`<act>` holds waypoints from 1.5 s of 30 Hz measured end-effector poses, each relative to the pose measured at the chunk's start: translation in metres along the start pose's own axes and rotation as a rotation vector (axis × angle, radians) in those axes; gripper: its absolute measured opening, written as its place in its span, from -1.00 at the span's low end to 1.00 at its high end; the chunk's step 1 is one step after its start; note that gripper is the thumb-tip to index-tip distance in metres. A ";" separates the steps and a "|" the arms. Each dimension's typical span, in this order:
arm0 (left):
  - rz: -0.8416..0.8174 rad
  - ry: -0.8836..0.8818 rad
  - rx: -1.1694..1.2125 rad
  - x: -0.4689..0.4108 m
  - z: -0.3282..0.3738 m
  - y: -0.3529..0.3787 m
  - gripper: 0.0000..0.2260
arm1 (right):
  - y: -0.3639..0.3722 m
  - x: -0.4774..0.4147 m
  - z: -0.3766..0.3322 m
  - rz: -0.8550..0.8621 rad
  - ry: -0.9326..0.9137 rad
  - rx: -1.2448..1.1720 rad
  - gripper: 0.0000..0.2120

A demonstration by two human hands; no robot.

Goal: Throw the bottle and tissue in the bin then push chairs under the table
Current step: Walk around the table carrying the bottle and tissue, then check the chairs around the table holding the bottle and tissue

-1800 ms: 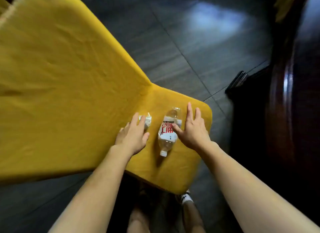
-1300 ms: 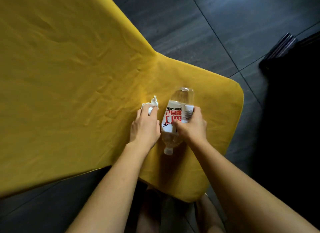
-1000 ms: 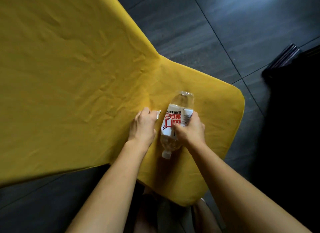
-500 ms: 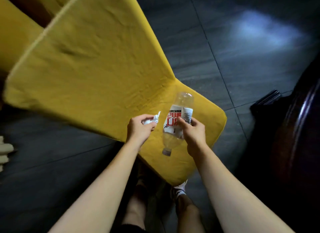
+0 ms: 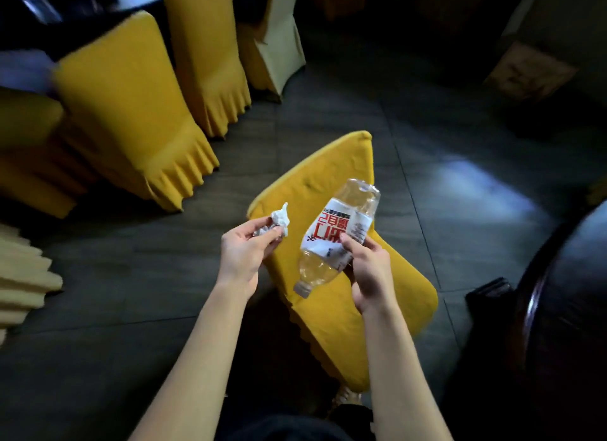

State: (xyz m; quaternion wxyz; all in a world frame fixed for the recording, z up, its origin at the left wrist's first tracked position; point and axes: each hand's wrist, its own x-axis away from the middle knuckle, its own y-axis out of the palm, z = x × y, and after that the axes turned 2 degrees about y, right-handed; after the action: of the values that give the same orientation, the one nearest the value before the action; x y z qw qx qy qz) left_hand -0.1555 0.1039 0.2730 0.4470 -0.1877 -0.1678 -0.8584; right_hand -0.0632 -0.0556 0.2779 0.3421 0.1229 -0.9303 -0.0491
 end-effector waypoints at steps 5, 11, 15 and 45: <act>-0.058 0.046 0.055 -0.010 0.069 -0.099 -0.69 | 0.082 0.042 0.013 0.036 -0.073 -0.014 -0.84; -0.101 0.065 0.029 -0.032 0.128 -0.203 -0.69 | 0.169 0.081 0.032 0.093 -0.120 -0.020 -0.85; -0.082 0.047 -0.004 -0.053 0.142 -0.237 -0.70 | 0.206 0.081 0.027 0.106 -0.153 -0.023 -0.85; -0.257 0.123 -0.151 -0.397 0.341 -0.052 -0.82 | 0.373 -0.220 -0.207 0.068 -0.173 -0.245 -0.81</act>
State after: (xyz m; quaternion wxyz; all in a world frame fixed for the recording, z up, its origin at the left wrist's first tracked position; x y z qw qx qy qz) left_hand 0.0703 0.5675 0.3772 0.3276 -0.1445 -0.0979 -0.9286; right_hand 0.1601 0.3609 0.3631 0.2743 0.0441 -0.9471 -0.1609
